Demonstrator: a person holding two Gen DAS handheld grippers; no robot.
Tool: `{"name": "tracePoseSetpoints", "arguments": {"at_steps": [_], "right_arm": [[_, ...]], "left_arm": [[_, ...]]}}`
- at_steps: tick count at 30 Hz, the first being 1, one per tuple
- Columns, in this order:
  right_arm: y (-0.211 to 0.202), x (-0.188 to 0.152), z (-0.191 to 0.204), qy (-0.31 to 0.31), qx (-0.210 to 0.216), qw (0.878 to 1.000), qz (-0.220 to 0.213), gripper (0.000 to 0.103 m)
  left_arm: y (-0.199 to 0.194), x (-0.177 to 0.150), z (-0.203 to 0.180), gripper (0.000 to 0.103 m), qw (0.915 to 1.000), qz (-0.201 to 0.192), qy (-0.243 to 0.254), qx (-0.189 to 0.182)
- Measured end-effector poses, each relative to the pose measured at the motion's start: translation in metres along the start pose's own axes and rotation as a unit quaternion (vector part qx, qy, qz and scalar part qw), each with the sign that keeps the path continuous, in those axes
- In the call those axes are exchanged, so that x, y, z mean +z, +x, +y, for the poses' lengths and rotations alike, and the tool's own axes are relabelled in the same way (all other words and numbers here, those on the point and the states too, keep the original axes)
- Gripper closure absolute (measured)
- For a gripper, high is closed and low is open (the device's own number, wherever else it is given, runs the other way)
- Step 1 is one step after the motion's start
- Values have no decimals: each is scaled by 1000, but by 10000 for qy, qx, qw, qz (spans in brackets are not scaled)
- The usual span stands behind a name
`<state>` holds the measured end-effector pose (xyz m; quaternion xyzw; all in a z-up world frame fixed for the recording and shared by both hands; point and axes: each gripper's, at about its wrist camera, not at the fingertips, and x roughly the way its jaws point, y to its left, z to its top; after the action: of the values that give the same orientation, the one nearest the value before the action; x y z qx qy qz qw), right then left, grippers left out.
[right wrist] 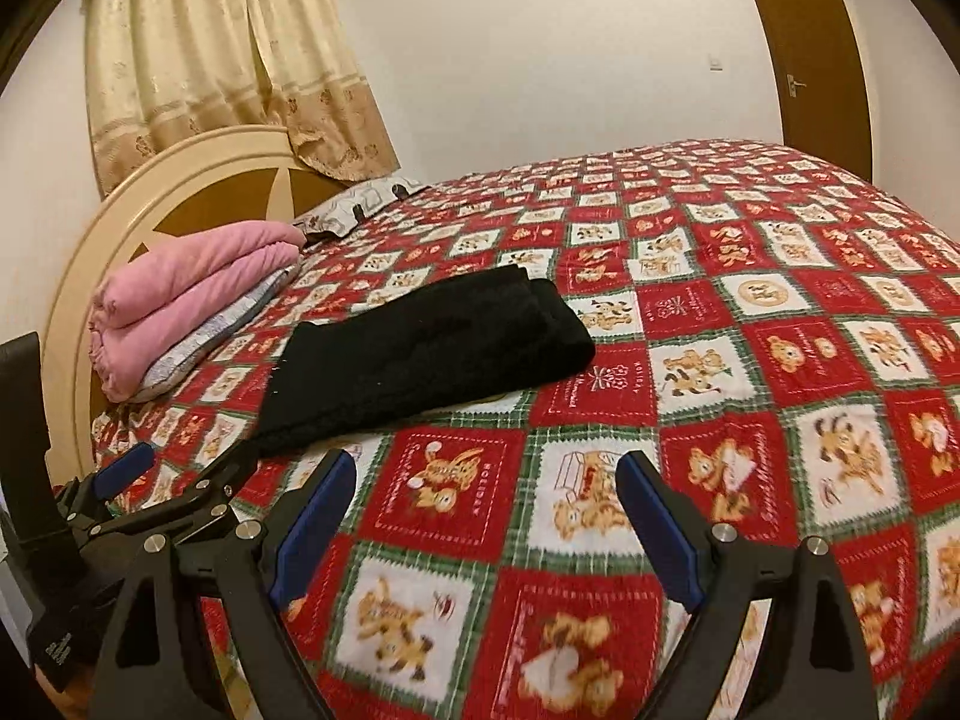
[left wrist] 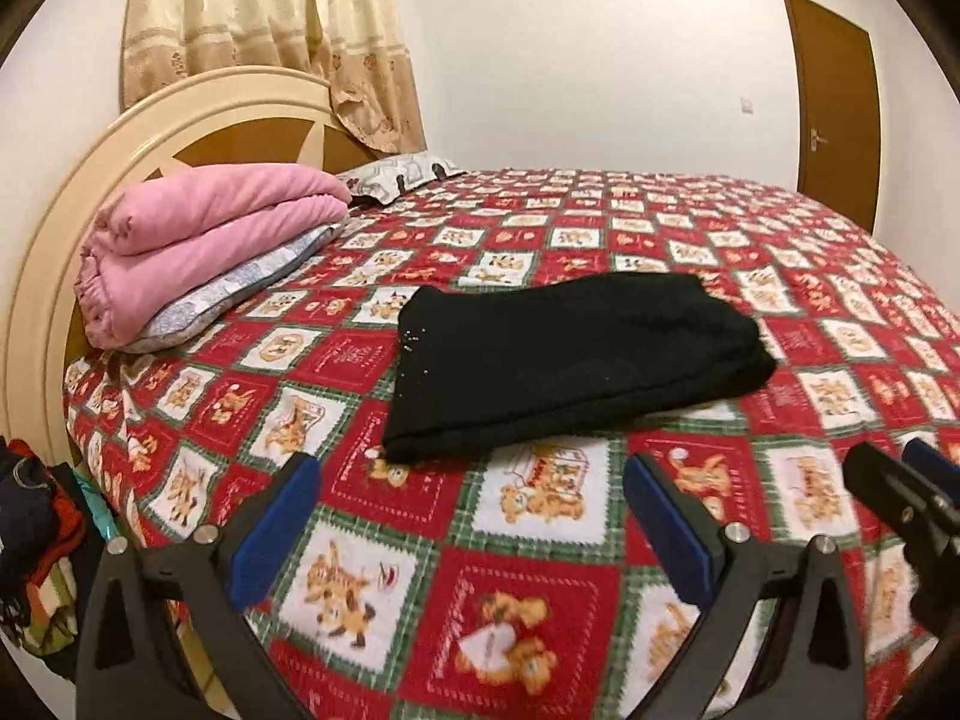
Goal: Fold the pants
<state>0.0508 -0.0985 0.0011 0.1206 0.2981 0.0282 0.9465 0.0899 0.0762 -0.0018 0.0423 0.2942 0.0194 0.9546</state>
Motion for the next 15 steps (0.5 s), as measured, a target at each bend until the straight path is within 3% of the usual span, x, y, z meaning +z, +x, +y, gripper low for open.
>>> {"name": "tracePoseSetpoints", "arguments": {"at_steps": [15], "right_arm": [[-76, -3, 22, -155, -24, 9977, -653, 13]], "left_arm": [[-68, -13, 3, 0, 9988, -484, 67, -15]]}}
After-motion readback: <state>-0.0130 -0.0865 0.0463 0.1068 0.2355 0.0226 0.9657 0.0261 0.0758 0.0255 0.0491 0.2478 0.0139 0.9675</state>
